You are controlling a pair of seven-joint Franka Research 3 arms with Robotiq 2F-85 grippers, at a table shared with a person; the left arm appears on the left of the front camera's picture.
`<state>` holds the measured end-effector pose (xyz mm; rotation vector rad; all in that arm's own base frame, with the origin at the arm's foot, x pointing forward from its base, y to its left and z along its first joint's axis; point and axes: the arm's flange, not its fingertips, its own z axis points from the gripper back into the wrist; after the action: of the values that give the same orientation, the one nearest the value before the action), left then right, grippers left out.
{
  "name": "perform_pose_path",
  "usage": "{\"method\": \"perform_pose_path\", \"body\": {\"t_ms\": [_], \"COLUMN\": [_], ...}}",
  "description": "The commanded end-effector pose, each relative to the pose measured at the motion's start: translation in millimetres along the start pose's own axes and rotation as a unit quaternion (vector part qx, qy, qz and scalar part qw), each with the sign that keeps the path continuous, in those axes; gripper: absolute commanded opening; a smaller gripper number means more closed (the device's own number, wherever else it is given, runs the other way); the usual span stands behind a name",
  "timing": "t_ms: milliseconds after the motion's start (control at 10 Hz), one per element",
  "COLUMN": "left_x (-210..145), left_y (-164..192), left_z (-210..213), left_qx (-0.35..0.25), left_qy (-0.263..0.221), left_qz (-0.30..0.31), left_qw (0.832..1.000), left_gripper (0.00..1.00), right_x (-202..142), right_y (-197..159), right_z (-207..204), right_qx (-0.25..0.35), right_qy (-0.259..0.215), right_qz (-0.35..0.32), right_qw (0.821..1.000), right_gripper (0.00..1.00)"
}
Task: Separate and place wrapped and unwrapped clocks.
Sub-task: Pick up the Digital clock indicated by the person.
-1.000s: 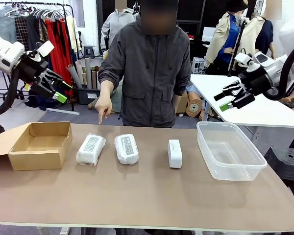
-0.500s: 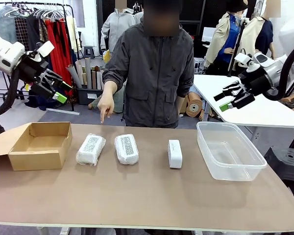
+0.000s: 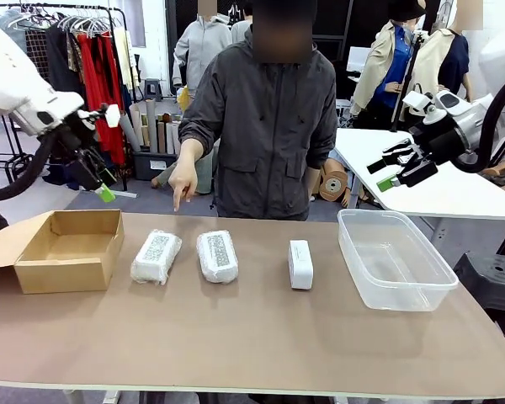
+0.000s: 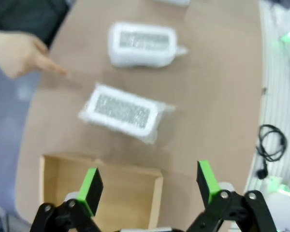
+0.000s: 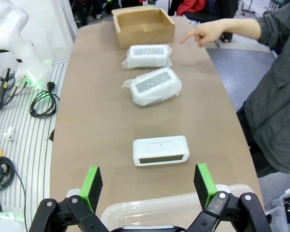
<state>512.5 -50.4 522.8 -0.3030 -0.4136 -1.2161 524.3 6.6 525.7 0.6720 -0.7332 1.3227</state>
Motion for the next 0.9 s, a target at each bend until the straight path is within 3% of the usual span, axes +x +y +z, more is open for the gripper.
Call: {"method": "perform_pose_path", "body": {"t_ms": [0,300,400,600,700,800], "left_x": [17.0,22.6,22.9,21.8,28.3,28.3], "left_y": [-30.1,-50.3,-54.5,-49.0,-53.3,-53.3], "left_z": [-7.6,-35.6,-36.7,-25.7,-41.9,-41.9], "left_qx": [0.076,0.148,0.136,0.074,0.127,0.127], "left_qy": [0.072,0.108,0.101,0.03,0.092,0.092], "left_qz": [0.119,0.187,0.167,0.145,0.166,0.166], "left_qw": [0.987,0.965,0.971,0.986,0.974,0.974], "left_gripper": [1.0,1.0,1.0,1.0,1.0,1.0], "right_x": [1.5,1.5,1.5,1.5,1.5,1.5], "right_y": [0.6,0.6,0.6,0.6,0.6,0.6], "right_z": [-0.2,-0.2,-0.2,-0.2,-0.2,-0.2], "right_qx": [0.001,0.001,0.001,0.001,0.001,0.001], "right_qy": [0.0,0.0,0.0,0.0,0.0,0.0], "right_qz": [0.002,0.002,0.002,0.002,0.002,0.002], "right_qw": [1.0,1.0,1.0,1.0,1.0,1.0], "right_gripper": [1.0,1.0,1.0,1.0,1.0,1.0]}}
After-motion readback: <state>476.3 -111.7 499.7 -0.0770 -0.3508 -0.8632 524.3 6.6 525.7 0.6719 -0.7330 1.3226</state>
